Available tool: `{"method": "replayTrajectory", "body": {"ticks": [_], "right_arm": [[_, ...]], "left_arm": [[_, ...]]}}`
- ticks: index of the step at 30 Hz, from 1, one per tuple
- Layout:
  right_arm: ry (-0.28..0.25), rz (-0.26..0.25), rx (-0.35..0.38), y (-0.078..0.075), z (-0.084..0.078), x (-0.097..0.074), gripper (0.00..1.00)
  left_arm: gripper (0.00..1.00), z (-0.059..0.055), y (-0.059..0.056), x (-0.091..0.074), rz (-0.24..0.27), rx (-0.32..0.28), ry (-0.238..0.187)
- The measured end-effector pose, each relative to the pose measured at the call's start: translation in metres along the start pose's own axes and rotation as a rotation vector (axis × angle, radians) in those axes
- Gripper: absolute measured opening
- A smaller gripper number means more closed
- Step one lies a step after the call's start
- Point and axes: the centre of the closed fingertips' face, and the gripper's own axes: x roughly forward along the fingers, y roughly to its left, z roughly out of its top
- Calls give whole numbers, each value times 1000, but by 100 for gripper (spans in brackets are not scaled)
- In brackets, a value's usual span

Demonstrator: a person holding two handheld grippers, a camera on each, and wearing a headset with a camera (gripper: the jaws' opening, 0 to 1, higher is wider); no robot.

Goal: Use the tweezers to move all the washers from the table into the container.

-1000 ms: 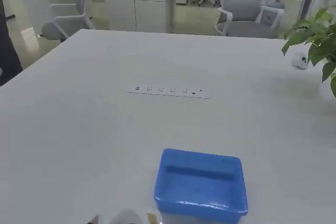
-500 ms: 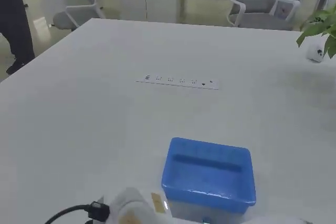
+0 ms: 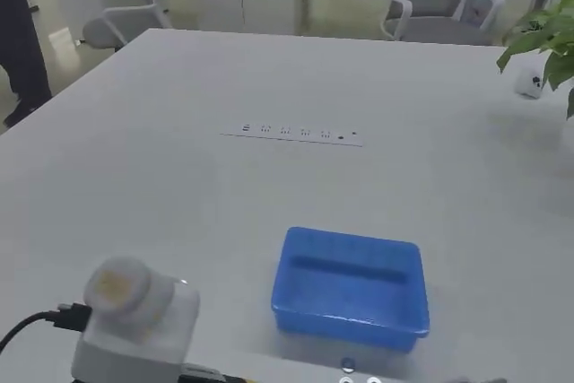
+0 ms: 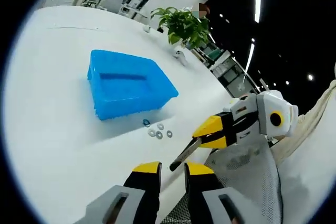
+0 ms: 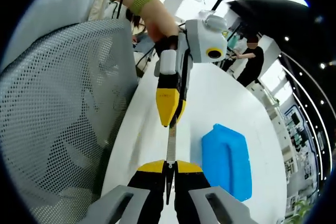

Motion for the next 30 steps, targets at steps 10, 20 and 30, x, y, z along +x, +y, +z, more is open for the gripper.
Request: {"method": "replayTrajectory", "body": {"ticks": [10,20,30], "right_arm": [[-17,-9,-20,2,4,3,2],[-5,-32,46,3,-7,5,2],[-18,-15,155,10,-12,16,2]], "left_arm": [[8,6,-17,-5,-61,0,-45],[0,18,-37,-6,-89,-48,-58],[0,11,-49,1,136,550,234]]}}
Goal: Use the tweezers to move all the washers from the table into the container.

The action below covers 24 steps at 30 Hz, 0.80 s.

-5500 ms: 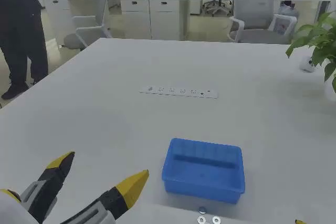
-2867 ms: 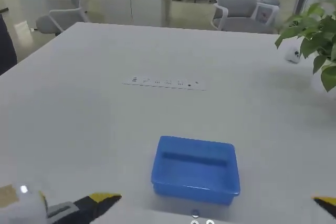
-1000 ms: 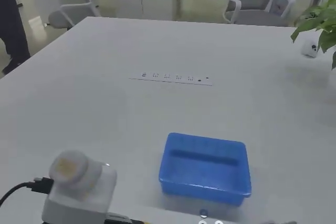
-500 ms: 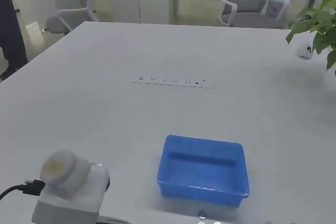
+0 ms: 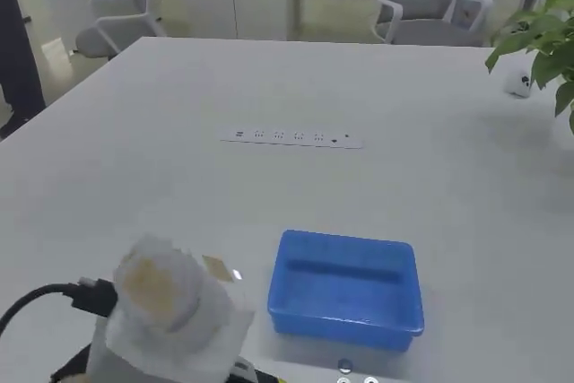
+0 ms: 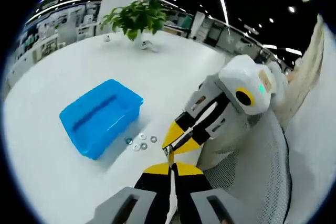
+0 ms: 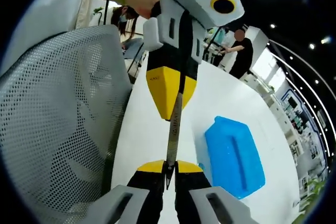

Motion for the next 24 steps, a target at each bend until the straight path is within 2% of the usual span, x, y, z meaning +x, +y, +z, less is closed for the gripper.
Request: {"method": "replayTrajectory", "body": {"ticks": [1,3,4,6,7,9,10,13,14,16,18,20,23,24], "right_arm": [[1,8,9,2,0,1,3],[-2,20,32,5,-2,3,4],[-1,24,30,6,-2,4,4],[21,19,10,9,-7,5,3],[27,25,4,10,-8,5,1],[29,16,6,10,-8,3,1],[31,11,5,9,-9,3,1],[34,-16,3,4,-9,2,1],[39,-27,-5,2,-10,1,1],[47,-36,-11,0,-11,1,1],[54,-44,-2,-1,-11,2,1],[54,-47,10,-2,-10,3,1],[91,-62,-45,-2,-12,5,1],[89,-62,-37,-2,-11,5,1]], "left_arm": [[0,-1,-2,1,10,80,34],[0,-4,-3,3,28,184,88],[0,-5,-6,5,16,193,95],[0,-3,-8,10,-18,79,58],[0,0,-7,11,-42,41,14],[0,-4,-5,10,-55,-34,7],[0,-2,-5,8,-62,-66,-33],[0,3,-9,2,-109,-190,-102],[0,4,-6,-1,-98,-234,-130],[1,3,1,-5,-77,-296,-155],[2,3,5,-7,-53,-327,-181],[2,1,2,-6,-66,-363,-179],[3,1,2,-4,-45,-399,-198],[6,0,2,-3,-41,-423,-202]]}}
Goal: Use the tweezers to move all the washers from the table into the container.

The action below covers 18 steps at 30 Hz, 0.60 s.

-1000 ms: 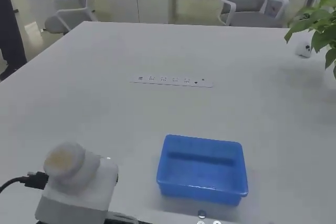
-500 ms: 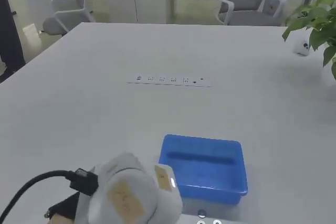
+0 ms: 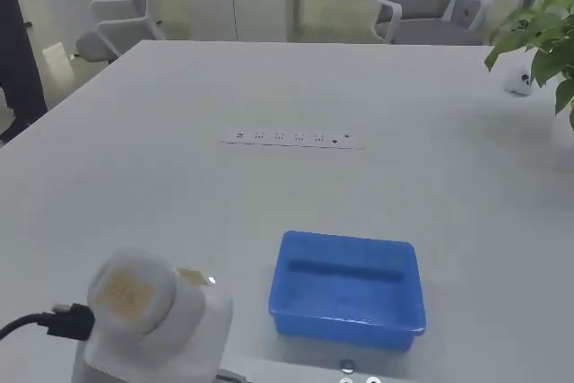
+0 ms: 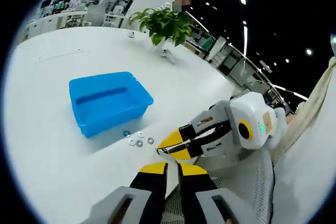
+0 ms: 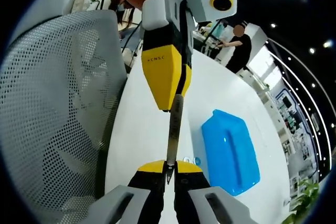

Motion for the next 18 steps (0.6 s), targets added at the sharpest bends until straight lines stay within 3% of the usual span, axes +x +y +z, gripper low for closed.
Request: {"method": "replayTrajectory", "body": {"ticks": [3,4,6,11,12,13,15,16,17,18], "right_arm": [[25,-7,-15,2,-2,0,1],[31,-14,-15,1,-3,0,1],[35,-20,-16,0,-3,0,1],[27,-23,13,-1,-2,-1,1],[19,-17,23,0,0,-2,1],[9,-12,30,0,2,-2,2],[-34,6,90,3,8,-2,3],[-67,22,109,4,13,-1,4],[-86,38,135,7,16,-1,5],[-93,38,156,6,17,0,5]], "left_arm": [[8,4,-5,2,-24,-122,-61],[9,5,-5,2,-25,-126,-75],[6,2,-3,3,-8,-126,-58],[0,3,6,1,67,-88,-55],[0,3,9,0,90,-63,-47],[0,6,14,-4,127,17,-49],[0,11,8,-7,119,68,-34],[0,15,9,-9,140,127,-30],[0,16,8,-9,150,181,-8],[0,15,3,-9,144,274,39]]}}
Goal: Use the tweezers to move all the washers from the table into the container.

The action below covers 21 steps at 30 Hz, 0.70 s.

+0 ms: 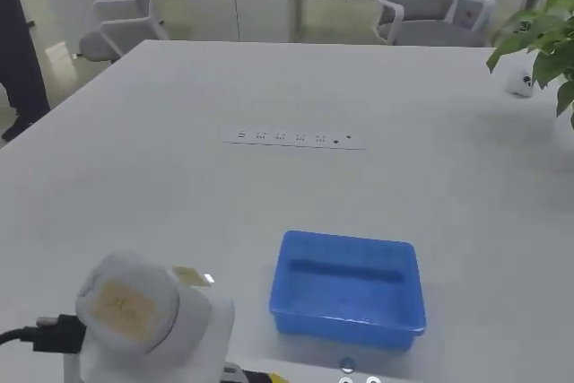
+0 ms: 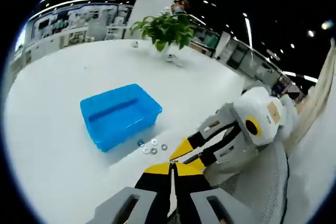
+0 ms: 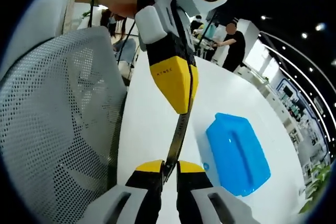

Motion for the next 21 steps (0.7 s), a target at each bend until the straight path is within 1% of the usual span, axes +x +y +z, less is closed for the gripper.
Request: {"method": "replayTrajectory", "body": {"ticks": [1,2,3,4,5,6,7,8,9,10,11,12,13,14,15,16,17,18,19,20,21], "right_arm": [[-5,11,-1,1,1,1,5],[-9,19,10,2,1,2,5],[-10,24,14,3,0,3,6],[-12,34,13,4,1,3,6],[-13,31,17,3,0,3,7],[-21,40,32,4,0,3,7],[-29,49,60,5,-1,3,7],[-28,54,70,4,-2,2,7],[-31,66,73,5,-4,1,7],[-41,84,91,7,-3,1,9],[-52,97,119,9,-2,1,12],[-68,125,147,11,0,0,15],[-76,136,161,12,1,0,18],[-80,152,170,12,1,-1,20],[-83,165,173,12,2,-1,18],[-84,183,191,13,1,-2,13],[-77,183,205,12,-1,-2,11],[-80,171,197,8,-1,-2,9],[-75,170,200,7,-2,-3,5],[-75,189,206,9,-2,-3,6],[-75,186,218,8,-3,-4,6]], "left_arm": [[0,0,0,0,17,71,30],[0,0,-6,2,2,176,71],[0,-1,-8,4,-1,218,94],[0,-1,-11,5,-9,292,123],[0,0,-14,6,-31,324,126],[0,0,-16,7,-47,357,135],[0,0,-16,7,-59,396,153],[0,0,-17,7,-76,427,163],[0,-1,-20,7,-112,472,176],[0,-1,-21,7,-126,487,179],[0,-1,-21,7,-136,503,186],[0,-1,-22,7,-157,551,200],[0,-1,-23,8,-166,597,217],[0,-1,-25,8,-177,624,222],[0,0,-26,9,-188,647,222],[0,1,-29,10,-196,655,221],[0,0,-30,10,-211,661,227],[0,2,-31,12,-205,667,216],[0,3,-32,13,-215,664,214],[0,3,-32,14,-213,667,215],[0,4,-32,15,-214,671,211]]}}
